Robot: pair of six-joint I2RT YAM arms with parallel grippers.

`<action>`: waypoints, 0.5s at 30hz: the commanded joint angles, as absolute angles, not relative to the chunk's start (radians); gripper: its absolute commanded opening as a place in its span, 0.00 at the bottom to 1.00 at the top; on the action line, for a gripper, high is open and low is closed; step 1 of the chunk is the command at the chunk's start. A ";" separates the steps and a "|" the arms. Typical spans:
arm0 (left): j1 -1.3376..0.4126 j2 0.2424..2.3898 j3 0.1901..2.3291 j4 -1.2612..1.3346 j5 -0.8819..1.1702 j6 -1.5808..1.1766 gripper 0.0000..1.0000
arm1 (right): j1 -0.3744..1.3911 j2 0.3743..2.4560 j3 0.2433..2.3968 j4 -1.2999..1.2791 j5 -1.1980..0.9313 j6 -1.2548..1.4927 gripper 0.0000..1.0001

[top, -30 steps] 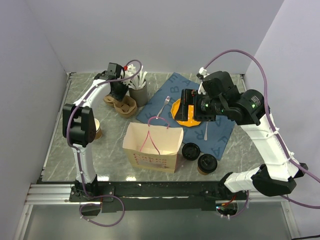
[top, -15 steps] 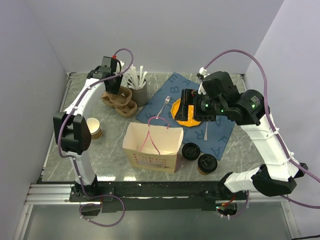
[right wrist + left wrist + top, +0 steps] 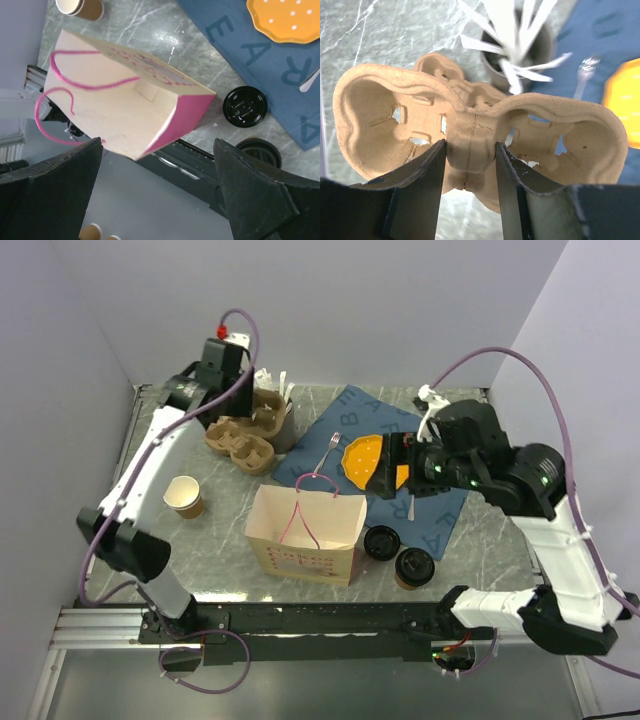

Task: Pack the takeout coffee

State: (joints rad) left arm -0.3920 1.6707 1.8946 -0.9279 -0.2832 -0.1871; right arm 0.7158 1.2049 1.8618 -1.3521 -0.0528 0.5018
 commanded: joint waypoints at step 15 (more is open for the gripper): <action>-0.396 1.342 1.990 -1.233 0.223 -0.589 0.45 | 0.972 1.075 1.729 -0.928 -0.281 0.290 0.94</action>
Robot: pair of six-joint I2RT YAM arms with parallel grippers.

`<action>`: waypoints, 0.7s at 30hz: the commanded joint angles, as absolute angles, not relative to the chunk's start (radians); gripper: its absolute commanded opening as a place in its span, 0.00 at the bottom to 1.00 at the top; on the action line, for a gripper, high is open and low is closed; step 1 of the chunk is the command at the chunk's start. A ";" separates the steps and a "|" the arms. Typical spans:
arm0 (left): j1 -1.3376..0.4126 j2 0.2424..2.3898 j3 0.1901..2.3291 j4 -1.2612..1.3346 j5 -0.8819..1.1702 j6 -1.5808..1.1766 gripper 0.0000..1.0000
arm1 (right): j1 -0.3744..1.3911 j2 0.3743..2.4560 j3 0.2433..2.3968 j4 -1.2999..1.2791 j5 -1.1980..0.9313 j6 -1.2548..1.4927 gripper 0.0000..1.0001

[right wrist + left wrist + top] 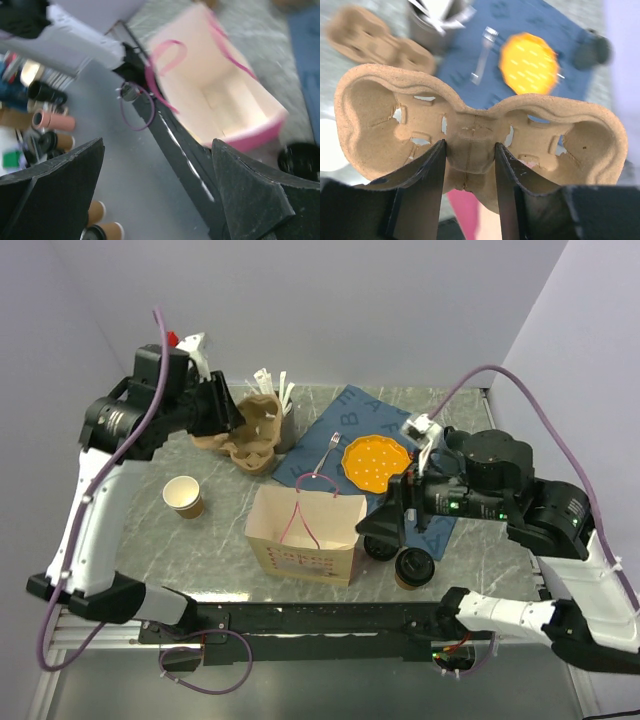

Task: Pack the takeout coffee

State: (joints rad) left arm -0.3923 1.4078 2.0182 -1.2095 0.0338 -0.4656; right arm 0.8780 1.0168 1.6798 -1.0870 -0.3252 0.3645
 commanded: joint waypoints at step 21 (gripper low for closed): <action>-0.396 1.101 1.720 -0.991 0.592 -0.968 0.42 | 1.088 1.092 1.496 -0.549 -0.299 0.158 0.94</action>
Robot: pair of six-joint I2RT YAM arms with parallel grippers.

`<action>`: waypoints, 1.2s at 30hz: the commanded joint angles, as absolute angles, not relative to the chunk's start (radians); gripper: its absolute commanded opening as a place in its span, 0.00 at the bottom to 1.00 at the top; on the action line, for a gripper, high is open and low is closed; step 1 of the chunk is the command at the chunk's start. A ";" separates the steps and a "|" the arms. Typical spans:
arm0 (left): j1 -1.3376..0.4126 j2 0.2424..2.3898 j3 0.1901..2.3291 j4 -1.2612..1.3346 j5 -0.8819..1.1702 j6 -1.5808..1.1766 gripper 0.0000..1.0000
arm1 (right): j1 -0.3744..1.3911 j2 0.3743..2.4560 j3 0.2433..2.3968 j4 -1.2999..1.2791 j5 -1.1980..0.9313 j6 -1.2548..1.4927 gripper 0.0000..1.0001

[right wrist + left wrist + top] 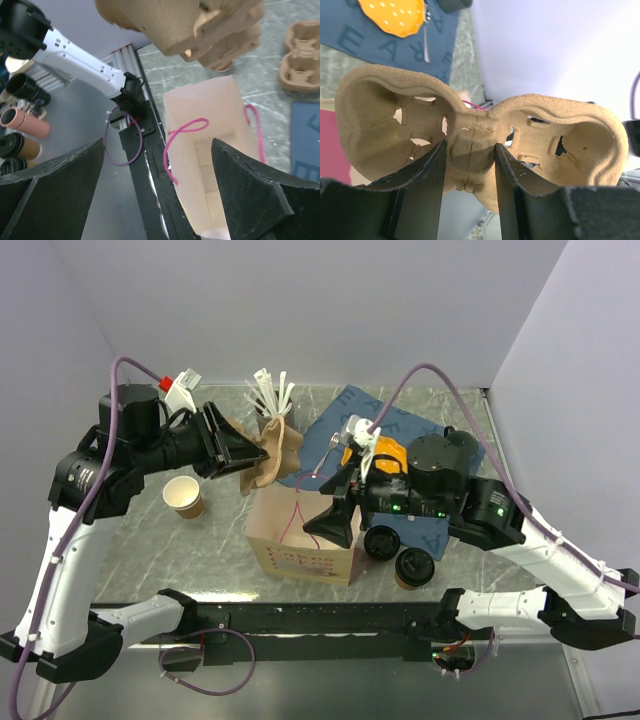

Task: Pack the takeout coffee

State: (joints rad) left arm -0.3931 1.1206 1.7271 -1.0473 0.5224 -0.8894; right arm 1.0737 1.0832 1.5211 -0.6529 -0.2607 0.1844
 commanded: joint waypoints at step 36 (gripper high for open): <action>-0.396 0.974 1.401 -0.902 0.696 -1.054 0.37 | 1.327 1.146 1.401 -0.465 0.083 0.045 0.26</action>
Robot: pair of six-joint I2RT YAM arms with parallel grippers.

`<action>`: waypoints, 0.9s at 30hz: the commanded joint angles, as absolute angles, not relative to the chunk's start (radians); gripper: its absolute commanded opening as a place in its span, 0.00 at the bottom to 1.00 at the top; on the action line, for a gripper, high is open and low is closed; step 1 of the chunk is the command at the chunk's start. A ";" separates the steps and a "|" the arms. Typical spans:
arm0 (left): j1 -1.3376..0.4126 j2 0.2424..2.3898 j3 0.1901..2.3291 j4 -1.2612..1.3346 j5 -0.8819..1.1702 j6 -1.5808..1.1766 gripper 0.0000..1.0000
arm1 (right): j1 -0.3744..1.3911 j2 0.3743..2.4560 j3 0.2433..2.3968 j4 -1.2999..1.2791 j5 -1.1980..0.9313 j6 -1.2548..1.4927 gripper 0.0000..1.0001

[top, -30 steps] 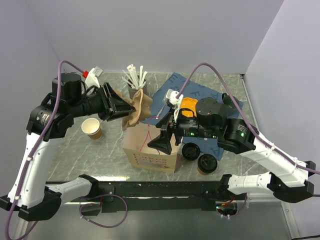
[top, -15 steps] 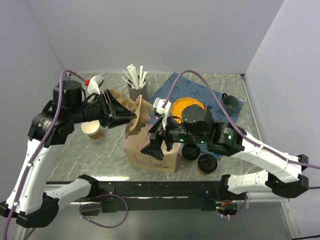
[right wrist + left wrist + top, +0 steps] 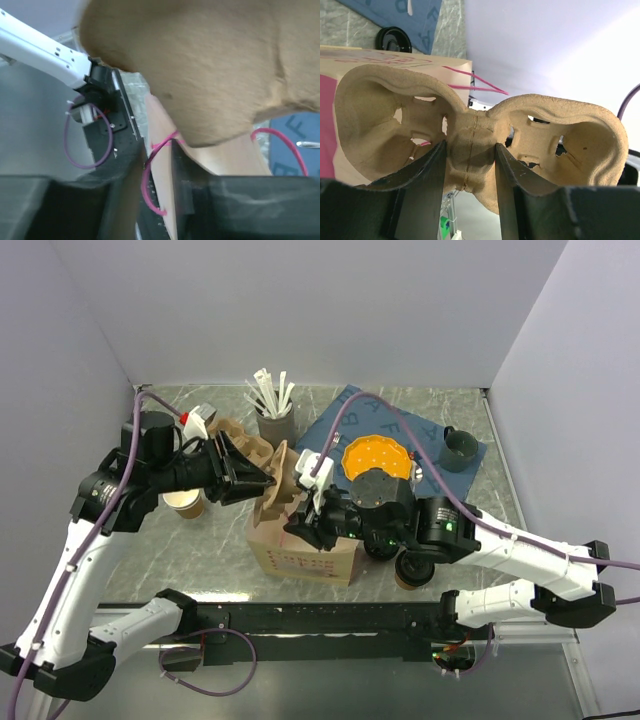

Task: Pack the takeout coffee

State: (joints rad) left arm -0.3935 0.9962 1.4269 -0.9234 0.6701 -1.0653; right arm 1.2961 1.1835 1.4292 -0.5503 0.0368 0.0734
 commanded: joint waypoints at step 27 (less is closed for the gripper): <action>-0.413 1.118 1.560 -1.152 0.451 -0.776 0.32 | 1.447 1.111 1.302 -0.350 0.206 -0.087 0.00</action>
State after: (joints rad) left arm -0.3985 1.1004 1.4807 -1.1019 0.5270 -0.8383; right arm 1.4376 1.1233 1.3025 -0.4088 0.1772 -0.0700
